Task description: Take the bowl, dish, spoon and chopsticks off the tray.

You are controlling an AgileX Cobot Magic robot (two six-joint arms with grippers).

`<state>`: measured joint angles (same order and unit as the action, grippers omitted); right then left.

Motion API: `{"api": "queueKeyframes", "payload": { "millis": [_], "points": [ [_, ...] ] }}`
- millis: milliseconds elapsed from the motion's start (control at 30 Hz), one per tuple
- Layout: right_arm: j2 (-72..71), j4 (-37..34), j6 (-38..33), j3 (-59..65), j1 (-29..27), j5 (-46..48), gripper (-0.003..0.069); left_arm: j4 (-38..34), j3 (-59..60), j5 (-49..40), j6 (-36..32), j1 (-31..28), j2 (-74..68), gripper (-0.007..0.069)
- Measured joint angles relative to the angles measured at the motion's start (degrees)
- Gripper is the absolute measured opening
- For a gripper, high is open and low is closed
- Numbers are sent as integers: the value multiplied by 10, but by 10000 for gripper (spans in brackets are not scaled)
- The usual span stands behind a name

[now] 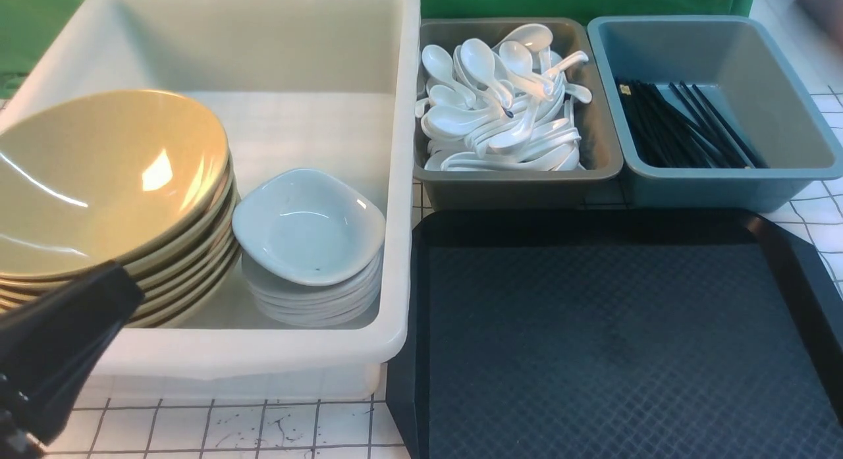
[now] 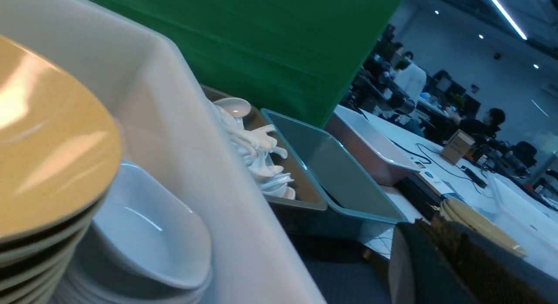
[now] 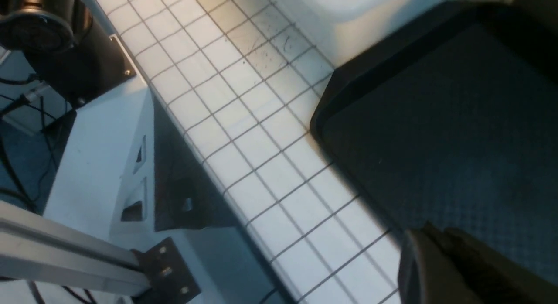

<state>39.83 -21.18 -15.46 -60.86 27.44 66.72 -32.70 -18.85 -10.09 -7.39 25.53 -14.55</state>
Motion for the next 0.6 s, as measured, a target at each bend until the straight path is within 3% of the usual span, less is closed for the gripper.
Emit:
{"api": "queueKeyframes", "payload": {
  "millis": [200,600],
  "points": [
    [1,1,62,6,0,3,47,-4,29,5,-10,0,6,-1],
    [1,1,66,8,0,3,47,-5,52,-94,-10,0,6,-1]
  ]
}}
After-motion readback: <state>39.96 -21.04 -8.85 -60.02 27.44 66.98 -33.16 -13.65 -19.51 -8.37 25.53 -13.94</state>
